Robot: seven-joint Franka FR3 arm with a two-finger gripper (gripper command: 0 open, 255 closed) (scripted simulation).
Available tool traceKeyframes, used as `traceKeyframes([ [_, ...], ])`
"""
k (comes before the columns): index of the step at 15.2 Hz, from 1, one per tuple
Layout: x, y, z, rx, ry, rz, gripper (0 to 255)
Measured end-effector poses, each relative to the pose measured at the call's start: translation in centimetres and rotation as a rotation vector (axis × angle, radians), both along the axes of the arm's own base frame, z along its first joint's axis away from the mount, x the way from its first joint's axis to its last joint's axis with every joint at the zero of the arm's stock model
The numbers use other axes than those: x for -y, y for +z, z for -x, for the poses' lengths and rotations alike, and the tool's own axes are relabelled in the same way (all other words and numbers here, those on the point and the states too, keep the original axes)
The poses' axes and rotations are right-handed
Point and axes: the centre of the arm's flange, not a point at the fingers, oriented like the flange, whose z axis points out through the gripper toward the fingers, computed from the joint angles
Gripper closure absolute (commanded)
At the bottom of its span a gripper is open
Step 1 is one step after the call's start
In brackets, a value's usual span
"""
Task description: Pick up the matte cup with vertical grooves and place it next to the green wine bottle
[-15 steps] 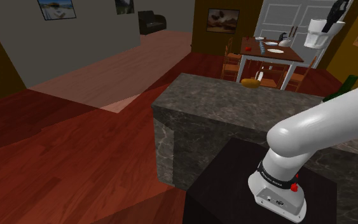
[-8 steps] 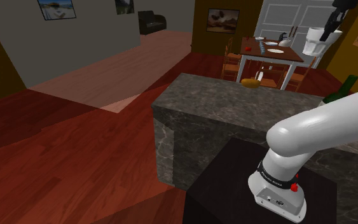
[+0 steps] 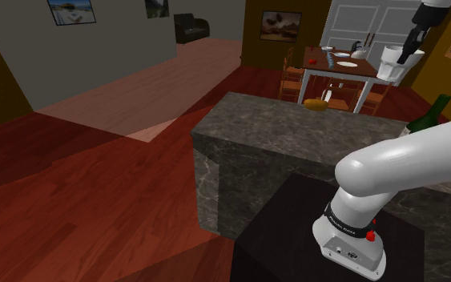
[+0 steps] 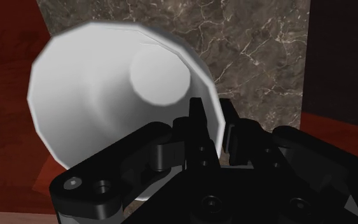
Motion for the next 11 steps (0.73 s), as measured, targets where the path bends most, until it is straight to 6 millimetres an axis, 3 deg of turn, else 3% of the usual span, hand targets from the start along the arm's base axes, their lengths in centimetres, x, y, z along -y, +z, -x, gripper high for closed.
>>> traceKeyframes([
  [11, 0.0, -5.9, -0.2, 0.000, 0.000, 0.000, 255],
])
